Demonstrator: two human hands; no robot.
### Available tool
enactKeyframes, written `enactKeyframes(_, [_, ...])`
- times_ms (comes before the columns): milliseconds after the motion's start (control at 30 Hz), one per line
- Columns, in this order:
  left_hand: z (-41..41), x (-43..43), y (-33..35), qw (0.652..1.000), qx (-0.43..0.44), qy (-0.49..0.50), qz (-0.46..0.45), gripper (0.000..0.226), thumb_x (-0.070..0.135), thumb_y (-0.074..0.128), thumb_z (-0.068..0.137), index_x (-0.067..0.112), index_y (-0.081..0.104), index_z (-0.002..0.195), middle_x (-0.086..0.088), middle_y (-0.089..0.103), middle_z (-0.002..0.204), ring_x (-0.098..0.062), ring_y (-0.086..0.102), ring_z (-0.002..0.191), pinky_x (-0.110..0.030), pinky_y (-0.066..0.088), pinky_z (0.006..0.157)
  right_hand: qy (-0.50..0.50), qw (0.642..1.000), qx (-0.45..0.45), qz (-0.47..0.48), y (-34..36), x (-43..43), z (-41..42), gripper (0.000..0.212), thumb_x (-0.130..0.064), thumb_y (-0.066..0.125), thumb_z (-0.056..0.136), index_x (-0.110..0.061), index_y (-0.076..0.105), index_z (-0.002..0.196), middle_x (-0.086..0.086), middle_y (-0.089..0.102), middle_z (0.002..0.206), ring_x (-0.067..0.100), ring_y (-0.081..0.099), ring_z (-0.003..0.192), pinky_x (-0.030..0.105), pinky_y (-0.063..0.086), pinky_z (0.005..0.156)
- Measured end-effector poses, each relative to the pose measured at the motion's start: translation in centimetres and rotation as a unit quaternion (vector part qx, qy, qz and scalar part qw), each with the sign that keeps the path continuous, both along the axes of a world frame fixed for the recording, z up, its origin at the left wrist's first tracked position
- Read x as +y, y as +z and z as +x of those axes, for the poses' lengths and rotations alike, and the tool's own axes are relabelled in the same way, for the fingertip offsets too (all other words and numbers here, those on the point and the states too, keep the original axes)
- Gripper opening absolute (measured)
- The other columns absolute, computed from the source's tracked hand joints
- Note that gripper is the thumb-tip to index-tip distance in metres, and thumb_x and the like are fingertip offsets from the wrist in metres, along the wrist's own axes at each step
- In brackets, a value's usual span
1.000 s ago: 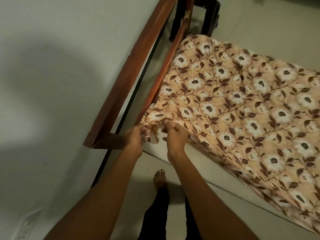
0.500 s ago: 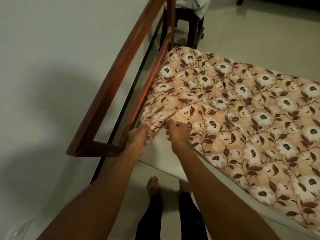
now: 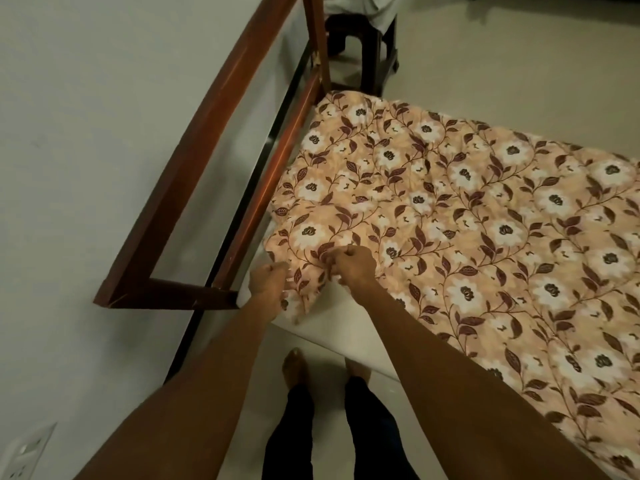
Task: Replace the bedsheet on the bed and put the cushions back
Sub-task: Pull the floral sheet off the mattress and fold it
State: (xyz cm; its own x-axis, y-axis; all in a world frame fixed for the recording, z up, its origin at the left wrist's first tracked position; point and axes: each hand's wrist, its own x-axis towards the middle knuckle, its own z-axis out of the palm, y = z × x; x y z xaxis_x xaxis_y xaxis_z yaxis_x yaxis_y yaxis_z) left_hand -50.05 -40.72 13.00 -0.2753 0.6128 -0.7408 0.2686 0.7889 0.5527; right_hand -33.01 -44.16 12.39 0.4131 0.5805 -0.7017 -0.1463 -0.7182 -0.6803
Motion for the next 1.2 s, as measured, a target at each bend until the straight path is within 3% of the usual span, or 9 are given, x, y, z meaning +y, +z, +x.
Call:
enactKeyframes(100, [0.9,-2.3,1.7,0.998,0.024,-0.053,0.013,0.016,0.022,0.067,0.094,0.013,0.073,0.105,-0.006,0.078,0.091,-0.020,0.073,0.075,-0.025,0.049,0.050,0.030,1.000,-0.002,0.004,1.0,-2.3,2.0,0.022,-0.020,0.061,0.095,-0.025,0.077,0.081,0.000,0.078,0.081,0.020,0.073,0.074,0.039,0.061,0.070])
enactKeyframes(267, [3.4,-7.6,5.5,0.981,0.076,-0.174,0.040,0.008,0.020,0.065,0.095,0.019,0.072,0.092,-0.005,0.077,0.090,-0.021,0.075,0.074,-0.021,0.049,0.051,0.094,0.995,-0.037,0.014,3.3,-7.4,5.2,0.017,-0.017,0.065,0.091,-0.017,0.082,0.093,-0.004,0.078,0.093,0.016,0.072,0.083,0.033,0.059,0.072])
enactKeyframes(367, [5.0,-11.0,7.1,0.968,0.083,-0.229,0.059,0.009,0.017,0.065,0.095,0.012,0.072,0.096,-0.007,0.076,0.089,-0.015,0.069,0.066,-0.014,0.045,0.046,0.142,0.988,-0.052,0.019,4.6,-10.9,6.7,0.018,-0.012,0.065,0.089,-0.018,0.081,0.093,-0.008,0.076,0.100,0.012,0.067,0.089,0.028,0.053,0.078])
enactKeyframes(467, [7.2,-14.5,8.7,0.953,0.086,-0.280,0.075,0.011,0.012,0.064,0.095,0.004,0.071,0.097,-0.011,0.075,0.087,-0.015,0.066,0.067,-0.010,0.043,0.045,0.174,0.982,-0.073,0.030,5.6,-14.9,8.6,0.017,-0.020,0.063,0.090,-0.021,0.080,0.090,-0.006,0.078,0.102,0.014,0.070,0.089,0.035,0.059,0.084])
enactKeyframes(567, [9.6,-17.3,9.6,0.941,0.090,-0.310,0.102,0.015,0.013,0.063,0.097,0.001,0.071,0.093,-0.012,0.074,0.084,-0.018,0.067,0.067,-0.020,0.053,0.055,0.195,0.975,-0.102,0.042,6.5,-18.8,10.9,0.017,-0.025,0.062,0.093,-0.020,0.078,0.095,-0.004,0.076,0.100,0.015,0.070,0.089,0.035,0.058,0.083])
enactKeyframes(700, [13.6,-23.7,10.4,0.928,0.075,-0.344,0.120,0.020,0.013,0.062,0.095,-0.004,0.071,0.091,-0.015,0.074,0.083,-0.024,0.066,0.068,-0.034,0.052,0.062,0.214,0.965,-0.147,0.025,7.8,-26.6,15.6,0.026,-0.032,0.055,0.088,-0.018,0.076,0.095,-0.002,0.076,0.099,0.019,0.069,0.090,0.041,0.060,0.086])
enactKeyframes(833, [17.9,-31.0,11.2,0.902,0.071,-0.410,0.120,0.024,0.034,0.059,0.082,0.014,0.073,0.085,-0.005,0.075,0.081,-0.025,0.072,0.076,-0.041,0.062,0.073,0.209,0.960,-0.188,0.015,10.6,-35.3,20.5,0.023,-0.031,0.054,0.095,-0.019,0.073,0.090,-0.007,0.071,0.086,0.015,0.066,0.080,0.034,0.058,0.074])
enactKeyframes(967, [23.2,-36.8,12.2,0.882,0.028,-0.457,0.114,0.020,0.031,0.059,0.088,0.016,0.072,0.083,-0.004,0.075,0.083,-0.021,0.074,0.076,-0.046,0.065,0.075,0.197,0.956,-0.219,0.007,13.0,-43.4,25.2,0.026,-0.033,0.051,0.097,-0.026,0.068,0.079,-0.009,0.071,0.085,0.014,0.068,0.077,0.034,0.058,0.071])
enactKeyframes(1200, [34.1,-47.2,13.2,0.823,0.001,-0.553,0.129,0.016,0.025,0.061,0.093,0.022,0.074,0.084,0.001,0.075,0.092,-0.023,0.072,0.091,-0.038,0.060,0.085,0.145,0.956,-0.251,-0.042,15.8,-57.6,33.8,0.025,-0.035,0.053,0.097,-0.019,0.071,0.097,-0.002,0.073,0.094,0.019,0.067,0.088,0.039,0.059,0.081])
